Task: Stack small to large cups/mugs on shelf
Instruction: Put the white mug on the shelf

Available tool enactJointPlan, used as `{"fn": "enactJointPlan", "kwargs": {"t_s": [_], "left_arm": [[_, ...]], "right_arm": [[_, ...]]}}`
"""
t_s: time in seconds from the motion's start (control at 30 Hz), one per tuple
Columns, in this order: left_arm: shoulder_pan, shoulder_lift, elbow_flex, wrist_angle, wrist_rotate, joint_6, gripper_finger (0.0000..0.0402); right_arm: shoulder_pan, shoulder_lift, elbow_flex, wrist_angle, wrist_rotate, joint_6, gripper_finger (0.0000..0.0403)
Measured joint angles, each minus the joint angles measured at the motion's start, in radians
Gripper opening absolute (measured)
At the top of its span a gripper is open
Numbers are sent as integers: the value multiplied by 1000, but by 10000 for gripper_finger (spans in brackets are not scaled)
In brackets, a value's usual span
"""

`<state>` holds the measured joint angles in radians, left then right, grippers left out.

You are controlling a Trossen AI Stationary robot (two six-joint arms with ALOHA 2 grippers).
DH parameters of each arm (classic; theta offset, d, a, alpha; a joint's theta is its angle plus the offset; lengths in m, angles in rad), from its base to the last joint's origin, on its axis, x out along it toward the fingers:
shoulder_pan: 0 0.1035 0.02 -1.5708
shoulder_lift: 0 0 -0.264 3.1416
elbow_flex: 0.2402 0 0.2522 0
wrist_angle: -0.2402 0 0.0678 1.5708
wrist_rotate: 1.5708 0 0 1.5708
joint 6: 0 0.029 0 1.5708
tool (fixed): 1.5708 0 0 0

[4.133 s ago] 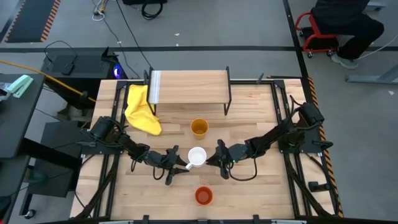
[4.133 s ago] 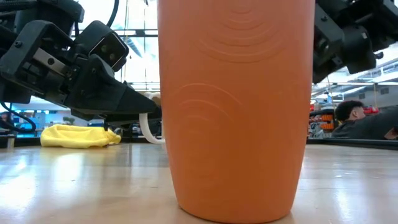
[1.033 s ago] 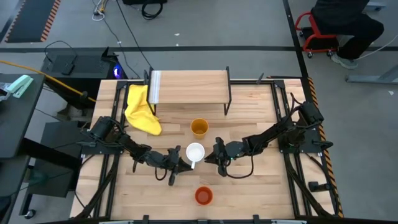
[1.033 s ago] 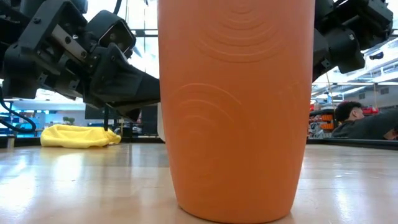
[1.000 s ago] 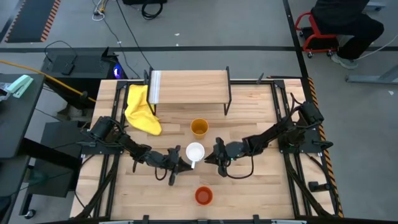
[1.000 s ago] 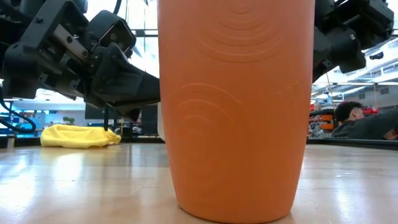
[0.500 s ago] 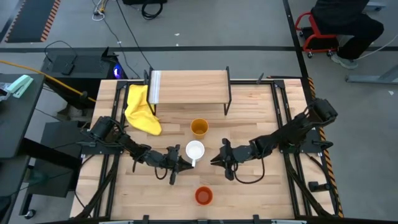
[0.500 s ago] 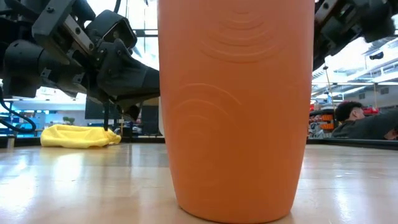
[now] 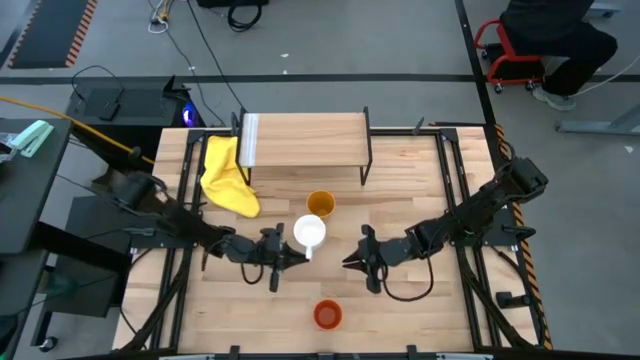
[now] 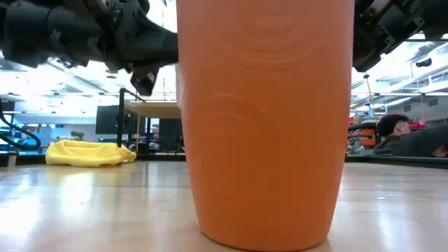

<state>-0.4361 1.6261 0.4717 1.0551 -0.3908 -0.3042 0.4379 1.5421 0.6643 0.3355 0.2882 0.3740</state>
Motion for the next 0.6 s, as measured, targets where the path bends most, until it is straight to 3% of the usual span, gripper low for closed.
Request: {"fn": "enactJointPlan", "kwargs": {"t_s": [0.27,0.6], "left_arm": [[0,-233,0,-211,-35,4,10],[35,-494,0,-439,-195,55,10]], "right_arm": [[4,0,0,0,0,0,61],[4,0,0,1,0,0,61]]}}
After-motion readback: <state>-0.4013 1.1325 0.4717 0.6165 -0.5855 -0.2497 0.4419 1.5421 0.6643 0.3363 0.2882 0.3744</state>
